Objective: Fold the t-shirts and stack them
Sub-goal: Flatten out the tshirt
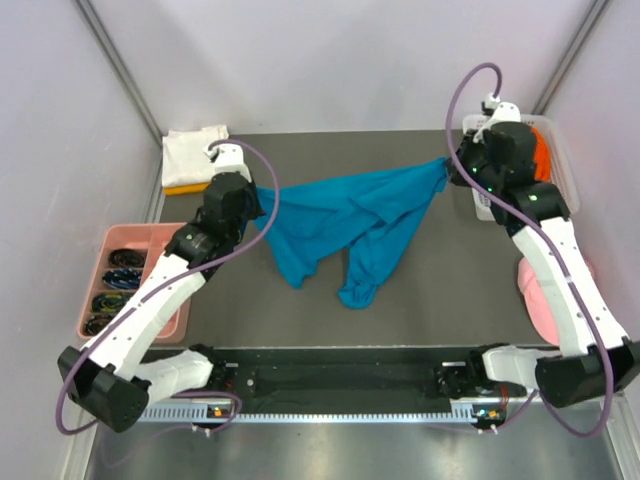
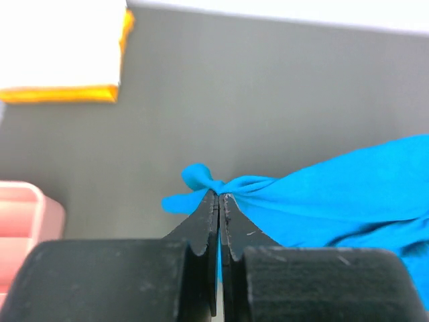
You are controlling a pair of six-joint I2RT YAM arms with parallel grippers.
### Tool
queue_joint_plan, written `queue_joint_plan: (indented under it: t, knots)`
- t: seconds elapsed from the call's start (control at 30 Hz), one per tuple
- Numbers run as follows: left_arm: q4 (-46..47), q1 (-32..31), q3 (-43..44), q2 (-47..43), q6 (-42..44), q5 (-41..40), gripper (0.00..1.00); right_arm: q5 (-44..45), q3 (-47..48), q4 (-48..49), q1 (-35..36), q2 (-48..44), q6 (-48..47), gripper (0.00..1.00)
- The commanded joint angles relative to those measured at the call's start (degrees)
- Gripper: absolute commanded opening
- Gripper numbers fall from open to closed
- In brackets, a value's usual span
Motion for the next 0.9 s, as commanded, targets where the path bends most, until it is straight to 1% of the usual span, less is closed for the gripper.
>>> queue_joint_plan:
  t: [0.0,0.37,0.87]
  knots:
    - [-4.35,-0.12,7.68,-3.49,4.61,-4.78,0.0,2.58,5.47,-1.9,0.35,-6.36,-1.85,0.0]
    - [-10.68,-0.12,17.8,-8.94,8.83,-5.65,0.0,3.02,6.97,-4.1,0.35,-15.78,-3.87,0.0]
    - [-14.82,-0.12,22.9,-12.2,12.0,-8.47,0.0,3.81,6.87,-5.24,0.35,-20.62,-5.19,0.0]
